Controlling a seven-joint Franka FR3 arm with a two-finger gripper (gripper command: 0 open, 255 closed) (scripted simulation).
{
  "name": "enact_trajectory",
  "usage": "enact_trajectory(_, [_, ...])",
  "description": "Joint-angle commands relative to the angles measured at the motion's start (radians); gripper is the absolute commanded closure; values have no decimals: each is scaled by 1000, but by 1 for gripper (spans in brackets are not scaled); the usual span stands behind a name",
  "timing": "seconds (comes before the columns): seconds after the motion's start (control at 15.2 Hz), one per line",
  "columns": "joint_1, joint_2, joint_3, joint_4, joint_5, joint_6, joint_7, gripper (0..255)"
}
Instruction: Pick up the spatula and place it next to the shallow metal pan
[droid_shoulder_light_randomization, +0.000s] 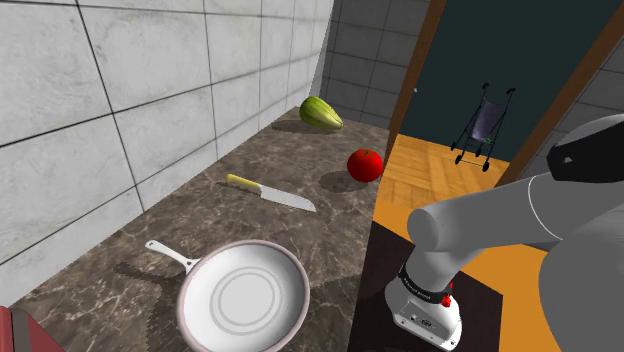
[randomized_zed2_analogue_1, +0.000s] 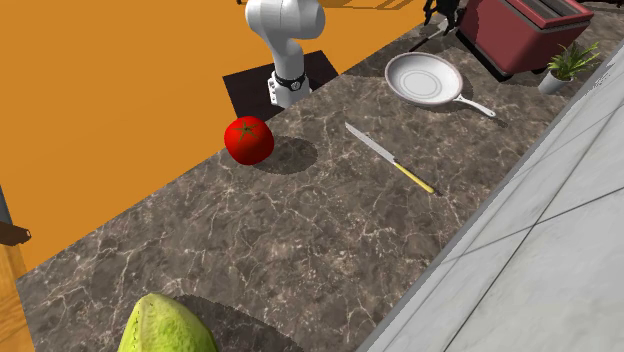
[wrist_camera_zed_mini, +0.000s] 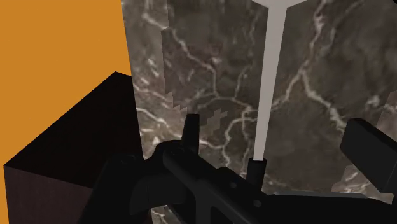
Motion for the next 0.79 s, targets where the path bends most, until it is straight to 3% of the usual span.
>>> enact_trajectory(0.0, [9,12,-17,17,-16,-25,9,0])
enact_trajectory(0.2, [27,42,-59,73,-56,-97,34,0])
enact_trajectory(0.73, [27,42,-59,73,-56,-97,34,0])
